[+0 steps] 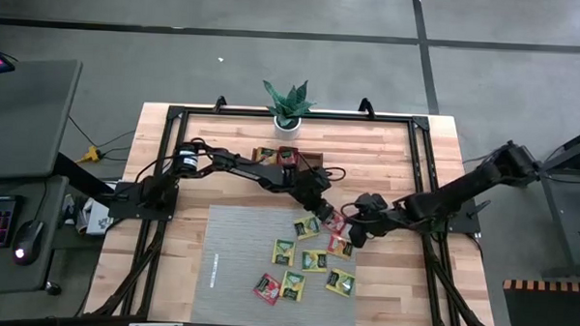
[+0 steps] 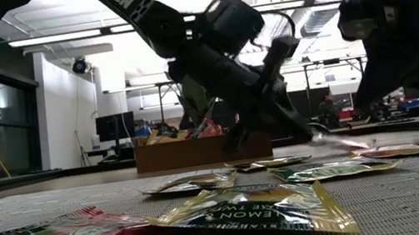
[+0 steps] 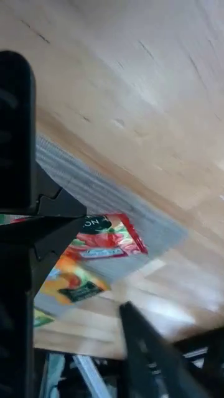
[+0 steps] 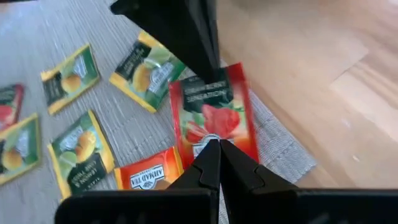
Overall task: Pick & Place Tea
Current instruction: Put the red tea bag into the middle section of the wooden organizer
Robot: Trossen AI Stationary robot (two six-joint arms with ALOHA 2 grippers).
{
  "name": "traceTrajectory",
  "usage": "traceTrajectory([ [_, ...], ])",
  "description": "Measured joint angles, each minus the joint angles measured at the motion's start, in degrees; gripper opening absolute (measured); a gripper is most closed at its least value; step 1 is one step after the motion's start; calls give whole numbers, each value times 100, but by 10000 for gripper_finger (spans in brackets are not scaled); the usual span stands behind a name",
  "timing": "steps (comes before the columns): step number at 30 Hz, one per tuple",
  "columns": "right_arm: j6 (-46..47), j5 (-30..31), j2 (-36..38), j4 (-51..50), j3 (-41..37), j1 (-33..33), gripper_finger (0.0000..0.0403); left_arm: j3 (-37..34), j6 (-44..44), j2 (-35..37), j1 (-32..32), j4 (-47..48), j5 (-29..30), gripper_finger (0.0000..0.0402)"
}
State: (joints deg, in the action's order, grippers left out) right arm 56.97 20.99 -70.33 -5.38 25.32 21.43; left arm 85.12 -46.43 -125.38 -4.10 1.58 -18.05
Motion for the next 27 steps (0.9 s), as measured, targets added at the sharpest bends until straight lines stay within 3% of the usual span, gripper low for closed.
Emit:
traceTrajectory([
  [8,151,124,558,-551,2,-7,0,141,800,552,-168,509,160,0],
  [13,257,101,684,-735,2,-7,0,704,1926,783,-168,1760,318,0],
  [20,323,6,652,-717,9,-7,0,2135,3677,901,-150,4352,689,0],
  [27,366,102,652,-705,11,-7,0,3041,4817,888,-159,6224,1591,0],
])
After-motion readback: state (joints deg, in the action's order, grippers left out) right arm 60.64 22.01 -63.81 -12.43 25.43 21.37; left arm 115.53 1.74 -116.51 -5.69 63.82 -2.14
